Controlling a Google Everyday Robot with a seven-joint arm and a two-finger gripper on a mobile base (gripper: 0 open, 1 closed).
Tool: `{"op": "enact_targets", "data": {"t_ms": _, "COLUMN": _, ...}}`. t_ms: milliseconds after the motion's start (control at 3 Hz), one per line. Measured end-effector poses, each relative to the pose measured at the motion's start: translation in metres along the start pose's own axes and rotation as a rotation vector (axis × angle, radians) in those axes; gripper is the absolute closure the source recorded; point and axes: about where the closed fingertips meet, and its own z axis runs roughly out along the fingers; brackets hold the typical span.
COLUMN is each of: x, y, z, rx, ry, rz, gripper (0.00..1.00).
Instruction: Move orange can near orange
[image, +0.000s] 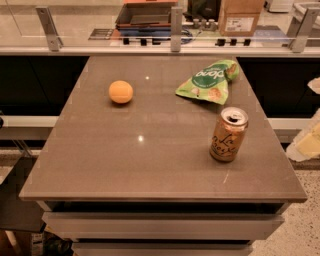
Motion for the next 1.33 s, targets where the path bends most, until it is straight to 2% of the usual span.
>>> {"op": "enact_targets", "data": {"t_ms": 333, "x": 0.021, "y": 0.001, "z": 0.006, "rx": 0.014, "ry": -0.164, "rz": 0.103, "gripper": 0.0}}
{"op": "enact_targets", "data": {"t_ms": 667, "x": 0.034, "y": 0.008, "z": 0.015, "rx": 0.027, "ry": -0.291, "rz": 0.11, "gripper": 0.0}}
{"op": "enact_targets", "data": {"t_ms": 1000, "x": 0.042, "y": 0.014, "z": 0.025, "rx": 0.047, "ry": -0.361, "rz": 0.095, "gripper": 0.0}}
{"op": "enact_targets", "data": {"t_ms": 1333, "x": 0.046, "y": 0.019, "z": 0.037, "rx": 0.053, "ry": -0.401, "rz": 0.088, "gripper": 0.0}}
